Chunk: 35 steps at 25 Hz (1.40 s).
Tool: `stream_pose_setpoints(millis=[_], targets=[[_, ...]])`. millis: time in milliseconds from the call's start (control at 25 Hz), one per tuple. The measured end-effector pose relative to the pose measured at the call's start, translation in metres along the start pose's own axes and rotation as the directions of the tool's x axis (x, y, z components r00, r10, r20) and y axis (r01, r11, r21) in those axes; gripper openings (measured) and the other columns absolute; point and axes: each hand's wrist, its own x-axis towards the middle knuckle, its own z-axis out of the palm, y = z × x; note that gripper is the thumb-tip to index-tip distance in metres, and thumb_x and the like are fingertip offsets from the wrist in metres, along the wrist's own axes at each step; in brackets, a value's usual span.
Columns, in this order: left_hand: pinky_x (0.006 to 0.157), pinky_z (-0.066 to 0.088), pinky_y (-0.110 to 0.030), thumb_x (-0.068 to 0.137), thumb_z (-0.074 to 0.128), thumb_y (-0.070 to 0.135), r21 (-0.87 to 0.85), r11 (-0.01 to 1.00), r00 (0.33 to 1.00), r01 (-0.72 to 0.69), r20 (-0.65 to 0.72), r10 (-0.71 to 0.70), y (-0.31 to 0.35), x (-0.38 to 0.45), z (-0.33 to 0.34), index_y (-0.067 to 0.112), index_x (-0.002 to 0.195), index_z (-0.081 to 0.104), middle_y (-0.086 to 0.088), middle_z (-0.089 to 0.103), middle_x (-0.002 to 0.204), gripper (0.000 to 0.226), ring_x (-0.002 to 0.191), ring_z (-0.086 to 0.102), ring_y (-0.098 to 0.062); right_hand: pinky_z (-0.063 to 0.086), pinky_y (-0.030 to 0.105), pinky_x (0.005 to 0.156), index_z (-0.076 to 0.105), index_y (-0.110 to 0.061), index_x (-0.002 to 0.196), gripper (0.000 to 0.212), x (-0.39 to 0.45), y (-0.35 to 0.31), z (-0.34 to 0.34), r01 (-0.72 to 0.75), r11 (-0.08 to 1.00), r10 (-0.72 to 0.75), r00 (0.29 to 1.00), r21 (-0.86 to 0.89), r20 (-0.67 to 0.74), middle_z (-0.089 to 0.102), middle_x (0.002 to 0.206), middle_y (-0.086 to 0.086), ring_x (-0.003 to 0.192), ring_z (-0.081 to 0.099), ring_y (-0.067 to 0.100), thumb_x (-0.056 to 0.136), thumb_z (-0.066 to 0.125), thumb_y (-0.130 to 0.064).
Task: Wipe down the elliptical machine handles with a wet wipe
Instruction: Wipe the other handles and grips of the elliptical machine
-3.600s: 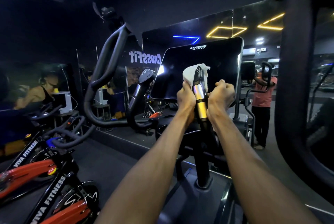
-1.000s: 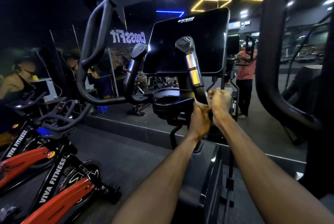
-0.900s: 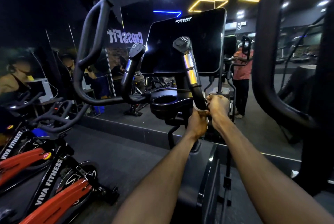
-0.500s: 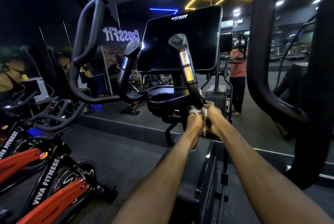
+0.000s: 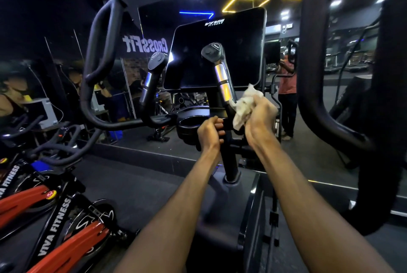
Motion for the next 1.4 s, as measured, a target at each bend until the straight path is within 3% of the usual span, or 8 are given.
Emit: stream_pose_setpoints(millis=[160,280,440,600,760,960,1240,1400], targets=[[0.049,0.035,-0.024,0.087,0.05,0.023,0.043,0.995,0.995,-0.095,0.011,0.095,0.026,0.012,0.002,0.016,0.082,0.067,0.001,0.061,0.071,0.019,0.058,0.051,-0.015,0.045,0.035,0.075,0.064,-0.011,0.076,0.032,-0.01,0.049,-0.012,0.37,0.653,-0.348,0.921,-0.661,0.172,0.057,0.094,0.013,0.08,0.057,0.026,0.096,0.047,-0.029],[0.054,0.039,-0.027,0.093,0.047,0.025,0.078,0.987,0.99,-0.138,0.013,0.137,0.041,0.014,0.007,0.013,0.094,0.064,-0.003,0.063,0.08,0.021,0.064,0.053,-0.015,0.043,0.044,0.09,0.065,-0.003,0.093,0.034,-0.006,0.068,-0.026,0.435,0.454,-0.443,0.867,-0.778,0.226,0.042,0.1,0.006,0.091,0.047,0.024,0.104,0.042,-0.025],[0.064,0.048,-0.035,0.1,0.037,0.041,0.124,0.975,0.98,-0.183,0.096,0.172,0.055,0.019,0.025,0.007,0.094,0.065,-0.014,0.07,0.085,0.045,0.074,0.063,-0.03,0.03,0.043,0.097,0.06,-0.014,0.095,0.035,-0.011,0.065,-0.002,0.388,0.558,-0.388,0.903,-0.733,0.182,0.053,0.103,0.003,0.097,0.051,0.021,0.106,0.032,-0.034],[0.081,0.053,-0.048,0.093,0.027,0.06,0.169,0.957,0.97,-0.234,0.109,0.218,0.063,0.022,0.039,0.01,0.084,0.063,-0.02,0.07,0.086,0.062,0.082,0.067,-0.038,0.043,0.038,0.083,0.056,-0.023,0.075,0.058,-0.001,0.075,-0.022,0.237,0.75,-0.162,0.971,-0.617,0.176,0.063,0.057,-0.003,0.068,0.066,0.025,0.103,0.018,-0.056],[0.06,0.051,-0.039,0.102,0.021,0.056,0.013,0.985,0.975,-0.173,0.14,0.17,0.063,0.015,0.058,0.013,0.084,0.054,-0.012,0.061,0.065,0.057,0.053,0.057,-0.024,0.035,0.06,0.104,0.07,-0.017,0.083,0.093,0.01,0.08,-0.021,0.171,0.81,-0.086,0.981,-0.561,0.175,0.073,0.086,0.004,0.097,0.064,0.045,0.084,0.007,-0.086],[0.042,0.045,-0.026,0.102,0.018,0.055,-0.008,0.972,0.97,-0.234,0.065,0.234,0.058,0.01,0.067,0.01,0.081,0.052,-0.01,0.057,0.059,0.061,0.04,0.051,-0.02,0.052,0.051,0.077,0.063,-0.021,0.062,0.078,0.047,0.102,-0.047,0.185,0.777,-0.092,0.979,-0.602,0.181,0.062,0.084,0.022,0.077,0.057,0.044,0.083,0.025,-0.087],[0.042,0.047,-0.026,0.103,0.015,0.055,0.052,0.957,0.956,-0.286,0.084,0.282,0.055,0.011,0.063,0.005,0.089,0.055,-0.012,0.059,0.061,0.065,0.041,0.054,-0.021,0.036,0.052,0.092,0.053,-0.029,0.06,0.045,0.041,0.088,-0.049,0.119,0.737,-0.023,0.988,-0.665,0.152,0.032,0.093,-0.005,0.105,0.048,0.039,0.088,0.028,-0.054],[0.045,0.05,-0.029,0.103,0.014,0.055,0.083,0.953,0.954,-0.292,0.101,0.284,0.057,0.01,0.061,0.005,0.089,0.055,-0.011,0.059,0.06,0.067,0.041,0.056,-0.021,0.043,0.047,0.088,0.055,-0.027,0.068,0.038,0.023,0.089,-0.039,-0.019,0.846,0.027,1.0,-0.533,0.007,0.051,0.09,0.004,0.099,0.05,0.033,0.096,0.037,-0.047]])
